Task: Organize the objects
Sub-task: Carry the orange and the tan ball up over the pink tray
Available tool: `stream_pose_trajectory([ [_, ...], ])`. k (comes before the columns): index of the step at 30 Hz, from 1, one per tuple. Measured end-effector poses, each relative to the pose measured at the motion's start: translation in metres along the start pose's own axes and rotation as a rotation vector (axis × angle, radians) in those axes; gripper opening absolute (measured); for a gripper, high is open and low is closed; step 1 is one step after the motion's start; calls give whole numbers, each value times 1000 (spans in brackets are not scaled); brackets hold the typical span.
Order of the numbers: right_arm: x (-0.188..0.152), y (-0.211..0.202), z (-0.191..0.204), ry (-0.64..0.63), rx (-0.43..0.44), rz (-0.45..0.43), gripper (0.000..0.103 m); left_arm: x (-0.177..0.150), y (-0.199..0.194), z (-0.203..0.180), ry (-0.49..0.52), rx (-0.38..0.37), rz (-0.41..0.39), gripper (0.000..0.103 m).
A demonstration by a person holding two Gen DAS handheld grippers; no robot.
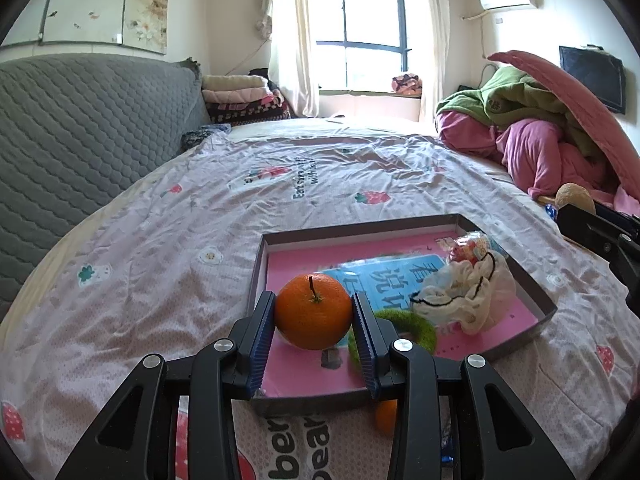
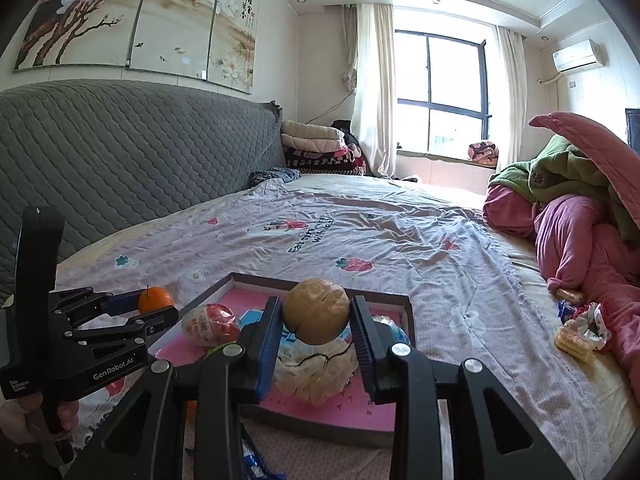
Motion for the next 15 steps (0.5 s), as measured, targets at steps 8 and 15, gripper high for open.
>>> stream_pose_trajectory([
  [8,11,5,-3,-4,-8,-18,35,16,6,16,-41,2,-9,39],
  [15,21,10,-11,-4,-28,-33,35,28,6,31,-57,18,-30,39],
])
Point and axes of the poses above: each gripper's, at about its wrist camera, not at the fingertips, and y roughly the way its jaws point, z to its left, x to its top, the point moved 5 cm from there along y, roughly the way its jaws point, and after that the axes turned 12 degrees about z, right-handed, at the moved point
